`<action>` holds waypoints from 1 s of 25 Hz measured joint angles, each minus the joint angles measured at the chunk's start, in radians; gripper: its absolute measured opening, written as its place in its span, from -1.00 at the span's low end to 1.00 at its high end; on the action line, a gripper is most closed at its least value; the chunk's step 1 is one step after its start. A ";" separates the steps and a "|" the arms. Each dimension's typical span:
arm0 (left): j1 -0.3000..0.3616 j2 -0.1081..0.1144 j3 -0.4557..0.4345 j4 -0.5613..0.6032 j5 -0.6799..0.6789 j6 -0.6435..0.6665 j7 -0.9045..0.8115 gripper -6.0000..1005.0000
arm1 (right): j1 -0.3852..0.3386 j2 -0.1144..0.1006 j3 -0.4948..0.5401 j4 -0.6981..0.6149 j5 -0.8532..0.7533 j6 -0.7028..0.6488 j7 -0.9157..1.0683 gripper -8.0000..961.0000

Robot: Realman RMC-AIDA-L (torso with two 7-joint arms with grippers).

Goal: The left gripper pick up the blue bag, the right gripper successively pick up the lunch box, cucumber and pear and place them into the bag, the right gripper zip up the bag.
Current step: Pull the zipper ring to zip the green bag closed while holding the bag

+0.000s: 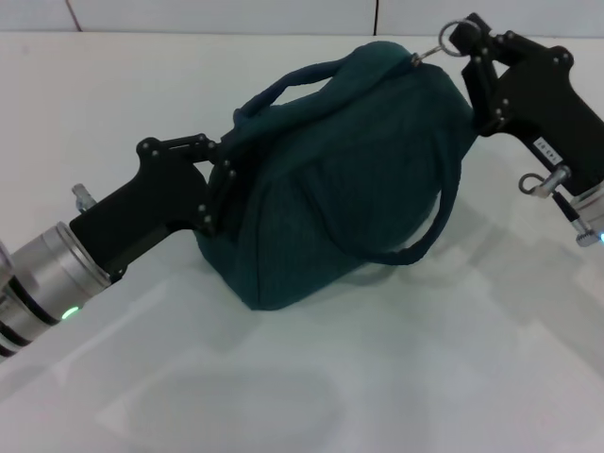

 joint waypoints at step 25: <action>-0.020 0.009 -0.003 0.016 -0.010 -0.047 0.008 -0.89 | -0.019 -0.011 0.055 0.107 -0.006 -0.001 0.174 -0.73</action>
